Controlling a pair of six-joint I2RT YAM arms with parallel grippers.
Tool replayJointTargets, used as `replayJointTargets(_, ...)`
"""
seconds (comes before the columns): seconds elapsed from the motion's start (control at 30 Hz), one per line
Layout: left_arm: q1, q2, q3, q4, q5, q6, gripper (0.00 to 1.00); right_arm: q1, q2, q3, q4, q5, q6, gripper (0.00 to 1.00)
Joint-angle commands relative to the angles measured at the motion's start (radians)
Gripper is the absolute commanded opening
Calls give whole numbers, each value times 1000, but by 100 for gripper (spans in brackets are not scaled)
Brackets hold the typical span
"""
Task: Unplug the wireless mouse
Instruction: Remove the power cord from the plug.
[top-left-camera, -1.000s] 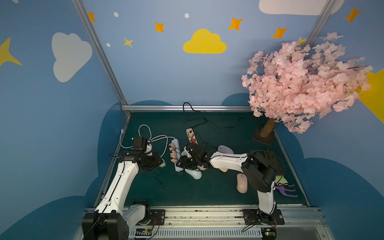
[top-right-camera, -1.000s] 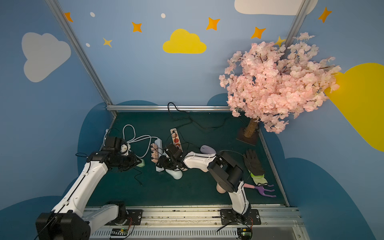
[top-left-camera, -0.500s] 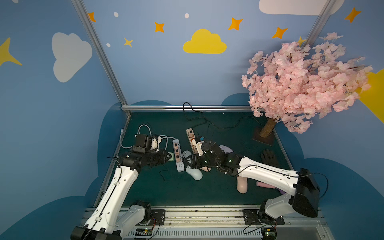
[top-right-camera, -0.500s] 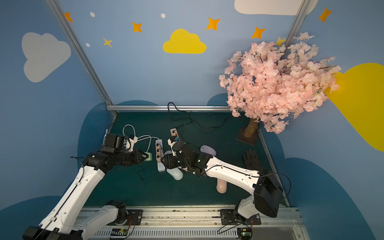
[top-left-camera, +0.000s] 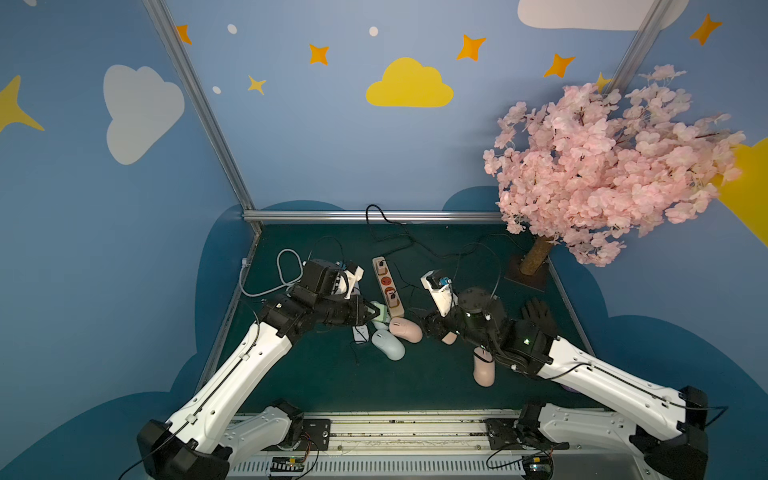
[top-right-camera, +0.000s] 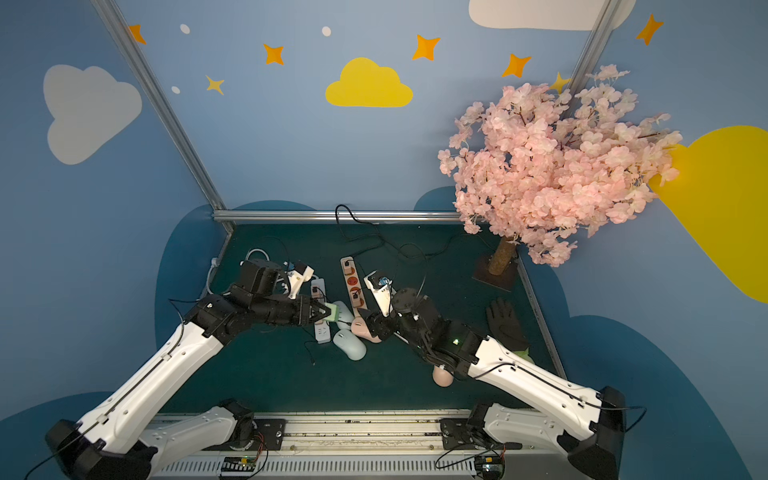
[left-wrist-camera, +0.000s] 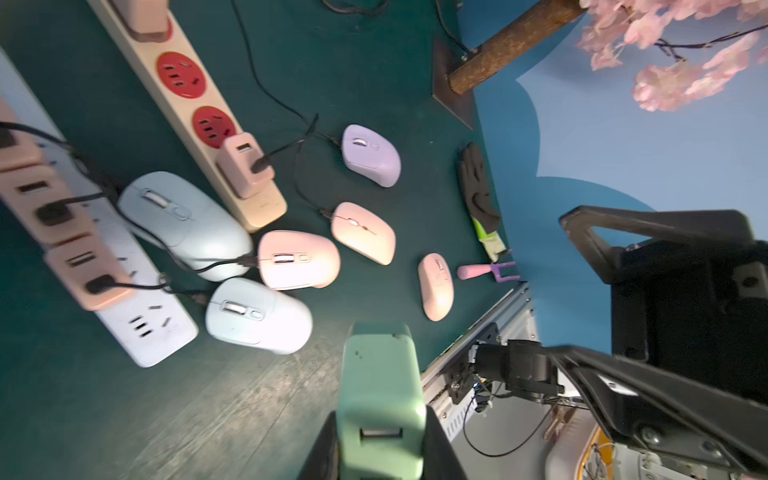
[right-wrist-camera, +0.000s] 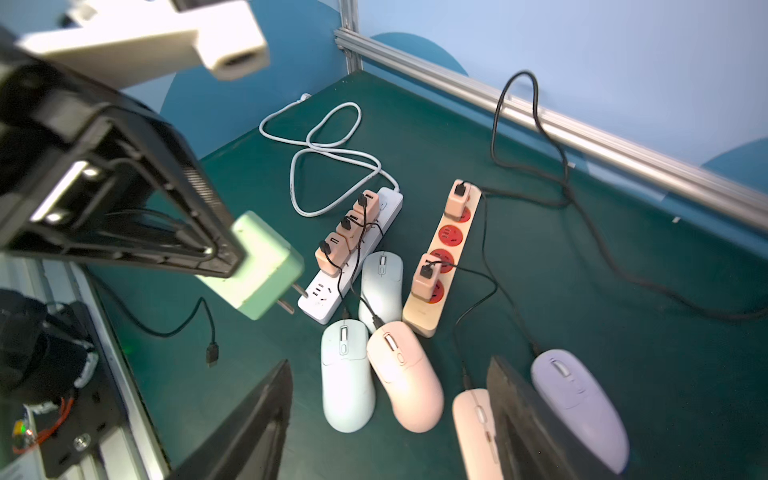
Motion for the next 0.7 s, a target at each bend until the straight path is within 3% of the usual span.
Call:
replayJointTargets(0.0,-29,23,48,62,73,-24,4,-2,-56,-15,-20,-23,-202,75)
replayJointTargets(0.17,-78,44,76,85,104,-18,4,-6,-86,-43,-6,-79,-348,74)
replayJointTargets(0.33,-101,43,72,126,128,-13,4,-9,-102,-61,17,-219,-439,93)
replayJointTargets(0.43,-104,42,75,131,142,-9,4,-10,-90,-56,26,-274,-443,94)
replayJointTargets(0.67,-120,40,69,155,181,-2,4,-12,-5,-5,36,-254,-460,94)
